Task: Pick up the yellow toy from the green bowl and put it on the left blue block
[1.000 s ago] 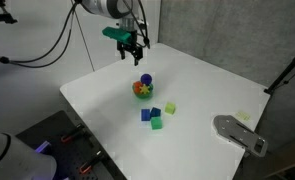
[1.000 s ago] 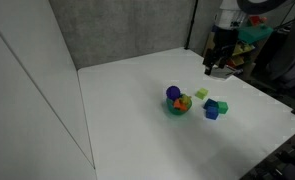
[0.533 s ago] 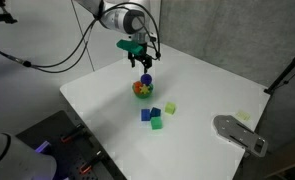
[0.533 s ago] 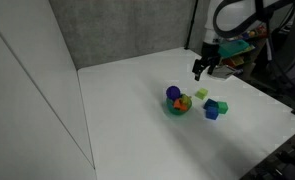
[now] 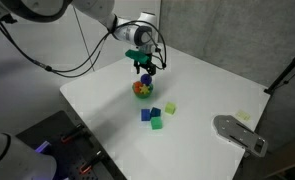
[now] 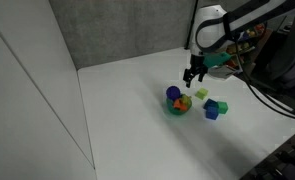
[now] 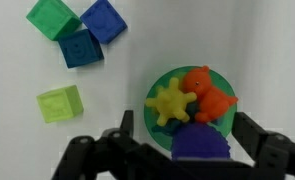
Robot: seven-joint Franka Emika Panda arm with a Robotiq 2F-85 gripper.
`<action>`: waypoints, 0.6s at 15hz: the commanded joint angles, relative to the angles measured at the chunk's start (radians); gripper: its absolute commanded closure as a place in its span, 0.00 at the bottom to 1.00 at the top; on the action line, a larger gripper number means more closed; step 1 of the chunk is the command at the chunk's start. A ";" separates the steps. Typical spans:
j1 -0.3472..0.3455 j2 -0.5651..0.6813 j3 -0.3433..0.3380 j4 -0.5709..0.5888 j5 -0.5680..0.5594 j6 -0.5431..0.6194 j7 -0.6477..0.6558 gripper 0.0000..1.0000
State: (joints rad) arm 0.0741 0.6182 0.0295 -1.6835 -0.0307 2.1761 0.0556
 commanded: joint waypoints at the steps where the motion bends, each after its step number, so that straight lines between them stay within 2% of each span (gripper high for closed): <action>1: 0.006 0.077 -0.008 0.104 -0.007 -0.057 0.004 0.00; 3: -0.002 0.086 0.000 0.133 0.009 -0.108 -0.006 0.00; 4: 0.003 0.068 -0.003 0.071 0.002 -0.044 0.000 0.00; 8: 0.003 0.076 -0.003 0.101 0.002 -0.080 0.000 0.00; 9: 0.002 0.083 -0.005 0.093 -0.002 -0.044 -0.003 0.00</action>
State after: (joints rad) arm 0.0756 0.6931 0.0286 -1.5853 -0.0301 2.0991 0.0556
